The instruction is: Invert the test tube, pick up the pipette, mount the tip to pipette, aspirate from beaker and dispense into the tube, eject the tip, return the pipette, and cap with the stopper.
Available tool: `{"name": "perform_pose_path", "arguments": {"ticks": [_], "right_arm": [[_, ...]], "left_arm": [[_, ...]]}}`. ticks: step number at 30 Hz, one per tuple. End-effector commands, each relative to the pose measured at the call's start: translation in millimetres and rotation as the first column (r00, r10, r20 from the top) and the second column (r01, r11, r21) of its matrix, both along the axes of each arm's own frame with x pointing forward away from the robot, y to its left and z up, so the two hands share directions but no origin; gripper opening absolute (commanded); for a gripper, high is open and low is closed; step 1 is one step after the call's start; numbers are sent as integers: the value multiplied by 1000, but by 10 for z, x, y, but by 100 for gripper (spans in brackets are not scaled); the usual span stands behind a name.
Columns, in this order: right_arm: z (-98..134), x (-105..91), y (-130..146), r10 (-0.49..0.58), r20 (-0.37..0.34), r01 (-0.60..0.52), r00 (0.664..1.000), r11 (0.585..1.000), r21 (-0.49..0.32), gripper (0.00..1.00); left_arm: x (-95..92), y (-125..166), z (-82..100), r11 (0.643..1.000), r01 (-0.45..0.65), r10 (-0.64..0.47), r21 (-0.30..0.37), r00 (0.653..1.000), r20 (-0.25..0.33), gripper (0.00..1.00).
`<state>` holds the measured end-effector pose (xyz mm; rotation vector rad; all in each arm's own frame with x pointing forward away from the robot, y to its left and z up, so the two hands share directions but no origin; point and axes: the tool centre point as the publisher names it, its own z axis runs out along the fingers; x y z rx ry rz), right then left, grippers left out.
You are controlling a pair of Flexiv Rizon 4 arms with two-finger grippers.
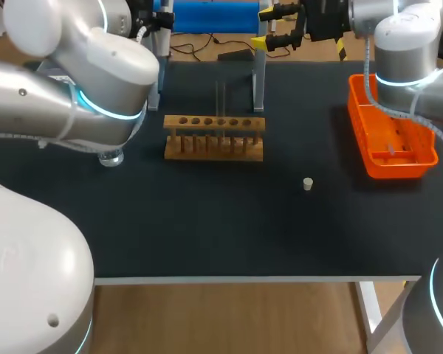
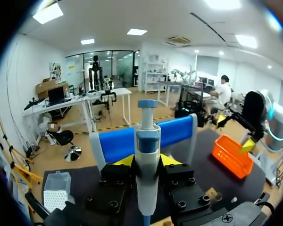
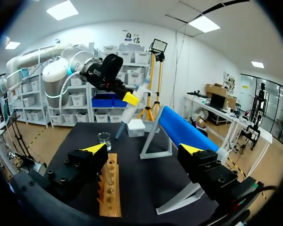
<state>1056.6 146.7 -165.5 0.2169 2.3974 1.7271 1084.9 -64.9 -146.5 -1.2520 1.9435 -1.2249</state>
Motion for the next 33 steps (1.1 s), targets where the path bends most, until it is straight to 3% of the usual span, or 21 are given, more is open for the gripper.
{"name": "perform_pose_path", "arguments": {"ticks": [1,22,33], "right_arm": [[10,5,-10,4,-3,-4,1000,1000,-4,100],[10,5,-10,4,-3,-4,1000,1000,-4,100],[10,5,-10,4,-3,-4,1000,1000,-4,100]], "left_arm": [[135,7,-24,1000,-1,2,11,1000,-6,0],[432,69,-238,991,-123,125,58,992,-29,0],[547,121,-237,982,-168,170,82,985,-16,0]]}}
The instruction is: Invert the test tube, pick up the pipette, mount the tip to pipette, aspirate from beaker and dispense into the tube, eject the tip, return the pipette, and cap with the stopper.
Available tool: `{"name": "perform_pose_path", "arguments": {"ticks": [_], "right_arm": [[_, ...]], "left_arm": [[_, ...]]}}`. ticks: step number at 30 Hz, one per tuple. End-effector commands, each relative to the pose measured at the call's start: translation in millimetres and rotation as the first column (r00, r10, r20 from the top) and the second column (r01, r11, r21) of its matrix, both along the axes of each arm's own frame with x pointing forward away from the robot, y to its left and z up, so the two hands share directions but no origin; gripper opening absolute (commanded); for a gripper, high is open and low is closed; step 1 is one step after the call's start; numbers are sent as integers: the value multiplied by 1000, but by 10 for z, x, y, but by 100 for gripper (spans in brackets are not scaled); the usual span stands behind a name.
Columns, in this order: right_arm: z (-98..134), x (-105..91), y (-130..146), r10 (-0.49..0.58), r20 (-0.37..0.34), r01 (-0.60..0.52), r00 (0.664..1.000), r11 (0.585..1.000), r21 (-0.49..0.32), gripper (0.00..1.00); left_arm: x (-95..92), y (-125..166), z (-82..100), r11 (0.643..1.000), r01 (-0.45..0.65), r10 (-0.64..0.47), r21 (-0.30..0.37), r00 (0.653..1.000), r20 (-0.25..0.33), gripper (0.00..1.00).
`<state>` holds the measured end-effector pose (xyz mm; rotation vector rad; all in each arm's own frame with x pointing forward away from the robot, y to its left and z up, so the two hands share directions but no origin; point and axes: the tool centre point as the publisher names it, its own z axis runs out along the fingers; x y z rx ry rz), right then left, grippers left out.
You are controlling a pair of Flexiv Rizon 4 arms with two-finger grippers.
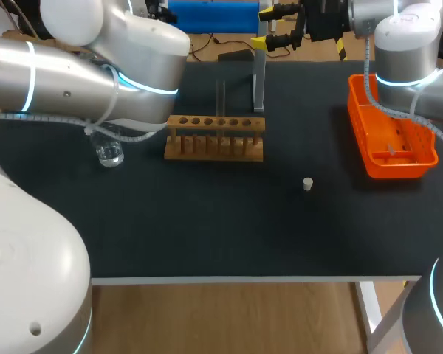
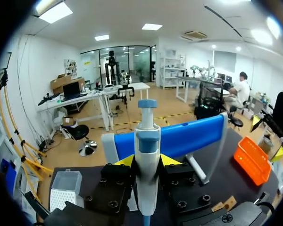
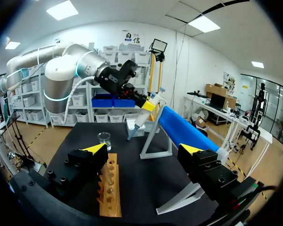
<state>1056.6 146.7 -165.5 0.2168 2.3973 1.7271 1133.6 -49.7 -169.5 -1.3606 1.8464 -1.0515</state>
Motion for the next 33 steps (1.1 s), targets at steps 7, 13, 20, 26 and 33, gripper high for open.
{"name": "perform_pose_path", "arguments": {"ticks": [7,13,20,26,33], "right_arm": [[9,5,-10,4,-3,-4,1000,1000,-4,100],[9,5,-10,4,-3,-4,1000,1000,-4,100],[9,5,-10,4,-3,-4,1000,1000,-4,100],[9,5,-10,4,-3,-4,1000,1000,-4,100],[9,5,-10,4,-3,-4,1000,1000,-4,100]], "left_arm": [[128,-22,-7,1000,-17,17,14,1000,0,0],[175,-19,-37,1000,-24,24,20,1000,-8,0],[241,-37,-89,999,-22,23,28,999,-25,0],[299,-46,-125,999,-25,26,35,999,-35,0],[316,-53,-175,998,-28,31,47,998,-49,0]]}}
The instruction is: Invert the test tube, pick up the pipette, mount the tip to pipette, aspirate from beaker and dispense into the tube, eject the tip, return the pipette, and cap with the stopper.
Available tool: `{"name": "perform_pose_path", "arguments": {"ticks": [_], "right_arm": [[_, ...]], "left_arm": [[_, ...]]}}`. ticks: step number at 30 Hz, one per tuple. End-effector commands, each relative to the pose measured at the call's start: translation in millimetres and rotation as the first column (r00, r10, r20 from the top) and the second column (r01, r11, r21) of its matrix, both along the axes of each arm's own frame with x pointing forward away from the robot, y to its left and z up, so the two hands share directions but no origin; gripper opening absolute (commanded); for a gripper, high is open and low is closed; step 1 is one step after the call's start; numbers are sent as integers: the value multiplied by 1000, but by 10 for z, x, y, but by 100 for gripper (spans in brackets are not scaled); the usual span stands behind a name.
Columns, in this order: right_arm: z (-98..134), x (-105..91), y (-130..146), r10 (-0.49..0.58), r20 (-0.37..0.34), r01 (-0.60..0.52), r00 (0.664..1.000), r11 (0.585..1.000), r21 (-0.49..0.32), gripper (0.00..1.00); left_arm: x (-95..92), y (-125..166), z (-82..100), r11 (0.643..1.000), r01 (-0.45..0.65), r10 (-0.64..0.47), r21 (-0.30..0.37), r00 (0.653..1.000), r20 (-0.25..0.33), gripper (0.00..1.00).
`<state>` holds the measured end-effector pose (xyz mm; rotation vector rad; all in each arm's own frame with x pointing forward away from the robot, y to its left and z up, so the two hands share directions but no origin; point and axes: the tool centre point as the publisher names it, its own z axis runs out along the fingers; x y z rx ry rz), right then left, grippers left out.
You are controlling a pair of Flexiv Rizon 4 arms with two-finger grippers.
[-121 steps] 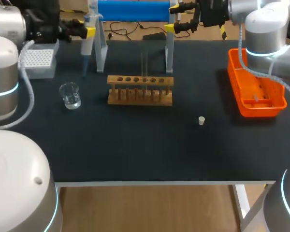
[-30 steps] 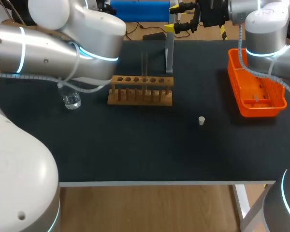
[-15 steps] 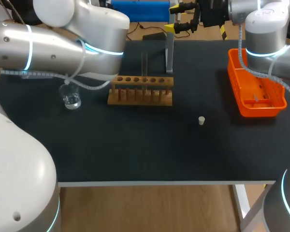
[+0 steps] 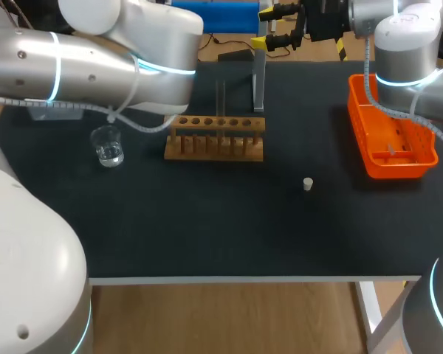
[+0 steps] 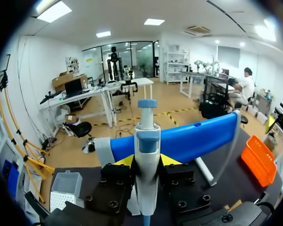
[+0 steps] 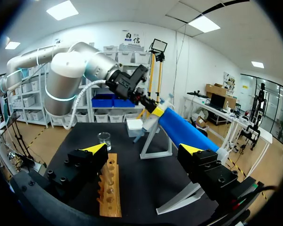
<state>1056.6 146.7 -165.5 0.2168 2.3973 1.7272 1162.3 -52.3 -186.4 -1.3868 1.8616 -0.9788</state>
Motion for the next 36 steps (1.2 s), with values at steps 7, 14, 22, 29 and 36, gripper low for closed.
{"name": "perform_pose_path", "arguments": {"ticks": [7,14,22,29,36], "right_arm": [[9,5,-10,4,-3,-4,1000,1000,-4,100],[9,5,-10,4,-3,-4,1000,1000,-4,100],[9,5,-10,4,-3,-4,1000,1000,-4,100],[9,5,-10,4,-3,-4,1000,1000,-4,100],[9,5,-10,4,-3,-4,1000,1000,-4,100]], "left_arm": [[27,-17,-52,1000,-9,9,3,1000,-24,0],[26,1,-90,1000,-11,10,-3,1000,-25,0],[25,-6,-129,1000,-1,1,-8,999,-35,15],[26,-29,-141,1000,6,-7,-9,999,-42,60],[19,-25,-160,1000,3,-4,-16,999,-47,100]]}}
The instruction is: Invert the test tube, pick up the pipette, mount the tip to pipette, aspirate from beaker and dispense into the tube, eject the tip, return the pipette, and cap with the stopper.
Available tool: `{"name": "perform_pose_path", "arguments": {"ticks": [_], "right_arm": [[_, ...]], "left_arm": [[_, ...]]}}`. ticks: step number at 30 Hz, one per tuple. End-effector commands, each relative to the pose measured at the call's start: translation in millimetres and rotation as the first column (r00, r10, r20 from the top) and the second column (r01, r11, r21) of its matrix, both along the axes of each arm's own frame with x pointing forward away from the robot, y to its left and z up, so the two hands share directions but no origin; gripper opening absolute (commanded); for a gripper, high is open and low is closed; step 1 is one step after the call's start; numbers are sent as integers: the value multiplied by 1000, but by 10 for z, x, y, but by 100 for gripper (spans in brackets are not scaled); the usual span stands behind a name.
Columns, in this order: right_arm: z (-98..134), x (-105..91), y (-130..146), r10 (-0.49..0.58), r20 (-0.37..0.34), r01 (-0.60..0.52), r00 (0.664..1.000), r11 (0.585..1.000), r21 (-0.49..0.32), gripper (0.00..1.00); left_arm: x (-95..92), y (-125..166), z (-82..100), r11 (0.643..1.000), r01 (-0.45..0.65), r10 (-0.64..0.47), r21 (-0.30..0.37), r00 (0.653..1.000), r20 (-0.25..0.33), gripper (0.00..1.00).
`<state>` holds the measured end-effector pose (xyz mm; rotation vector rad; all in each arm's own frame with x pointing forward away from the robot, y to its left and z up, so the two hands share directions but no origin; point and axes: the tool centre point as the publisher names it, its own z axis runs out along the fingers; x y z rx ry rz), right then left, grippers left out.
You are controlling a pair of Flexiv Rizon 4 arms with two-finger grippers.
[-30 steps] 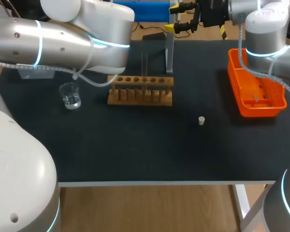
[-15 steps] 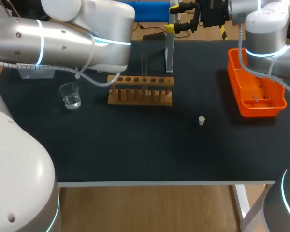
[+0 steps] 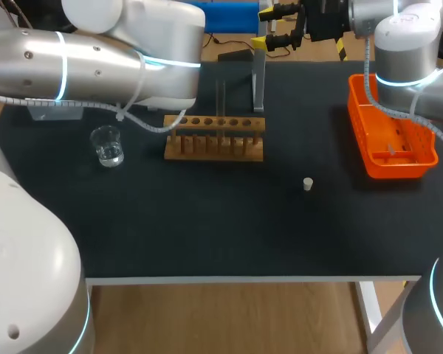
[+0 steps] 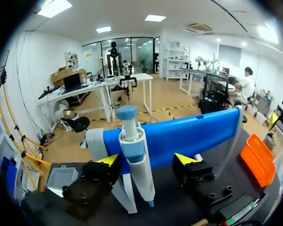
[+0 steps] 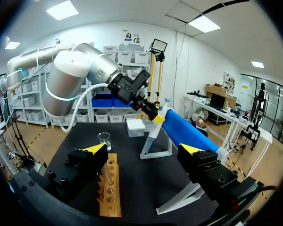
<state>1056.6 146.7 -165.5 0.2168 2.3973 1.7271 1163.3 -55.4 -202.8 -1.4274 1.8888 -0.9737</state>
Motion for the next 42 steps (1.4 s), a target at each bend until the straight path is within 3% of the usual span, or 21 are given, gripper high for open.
{"name": "perform_pose_path", "arguments": {"ticks": [1,14,24,32,36,42], "right_arm": [[9,5,-10,4,-3,-4,1000,1000,-4,100],[9,5,-10,4,-3,-4,1000,1000,-4,100],[9,5,-10,4,-3,-4,1000,1000,-4,100],[9,5,-10,4,-3,-4,1000,1000,-4,100],[9,5,-10,4,-3,-4,1000,1000,-4,100],[9,5,-10,4,-3,-4,1000,1000,-4,100]], "left_arm": [[8,5,4,1000,5,-5,0,1000,-4,100],[-88,-19,148,1000,7,-7,-9,1000,25,100],[-240,-6,415,1000,14,-13,-12,997,79,100],[-486,-15,610,985,169,-164,-45,981,100,100],[-678,-32,685,952,295,-284,-78,950,130,100],[-1125,-71,854,847,522,-492,-101,841,223,100]]}}
